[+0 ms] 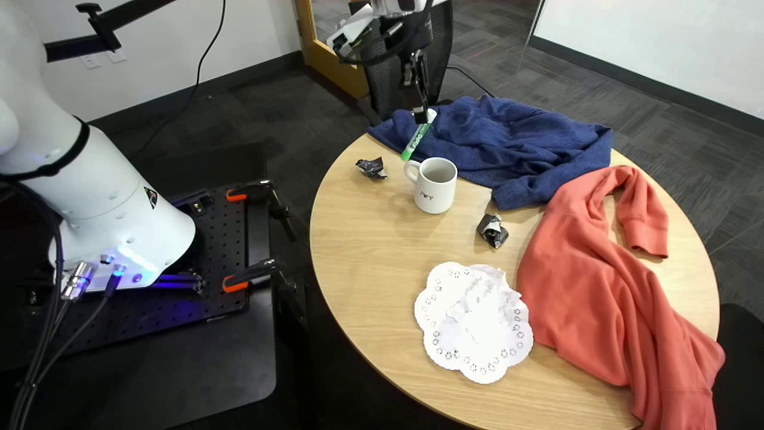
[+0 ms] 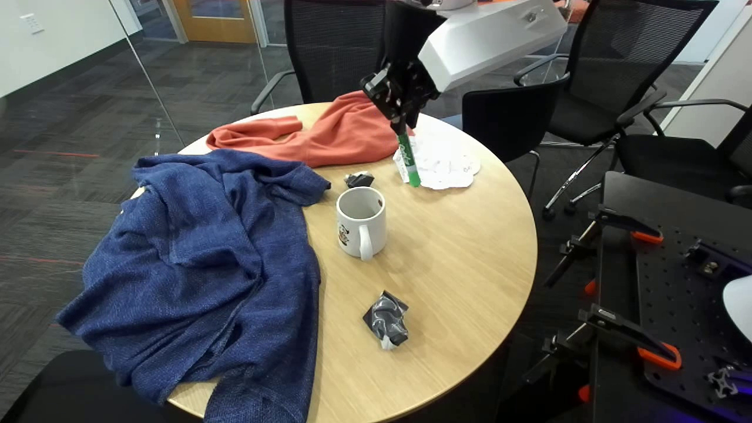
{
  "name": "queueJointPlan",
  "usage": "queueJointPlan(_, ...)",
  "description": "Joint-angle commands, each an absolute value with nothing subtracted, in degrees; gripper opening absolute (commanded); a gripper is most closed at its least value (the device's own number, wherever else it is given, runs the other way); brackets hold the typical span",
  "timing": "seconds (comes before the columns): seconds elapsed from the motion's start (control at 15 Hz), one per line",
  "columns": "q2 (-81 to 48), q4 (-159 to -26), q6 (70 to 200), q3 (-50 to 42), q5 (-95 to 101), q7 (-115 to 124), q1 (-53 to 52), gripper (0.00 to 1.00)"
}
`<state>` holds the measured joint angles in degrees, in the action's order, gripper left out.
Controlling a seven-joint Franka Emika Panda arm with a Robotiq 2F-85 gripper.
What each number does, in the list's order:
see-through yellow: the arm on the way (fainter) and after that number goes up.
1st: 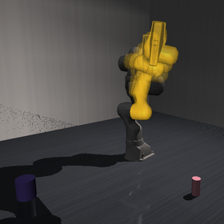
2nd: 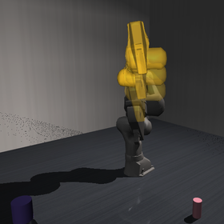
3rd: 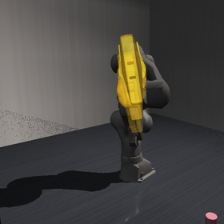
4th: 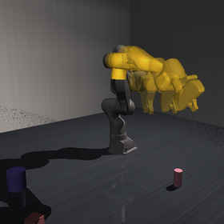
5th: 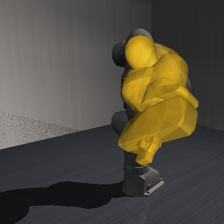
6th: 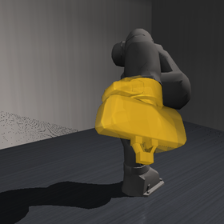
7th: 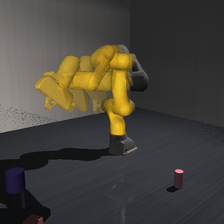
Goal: Take one green marker out of the white mug
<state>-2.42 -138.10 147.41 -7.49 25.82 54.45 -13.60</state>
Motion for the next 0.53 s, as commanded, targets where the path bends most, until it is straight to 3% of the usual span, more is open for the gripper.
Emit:
queueJointPlan(0.0, 0.3, -140.5, 144.1, -3.5, 23.6, 54.6, -9.0, 0.05)
queueJointPlan(0.47, -4.6, -143.0, 150.7, -2.8, 17.1, 53.6, -4.0, 0.05)
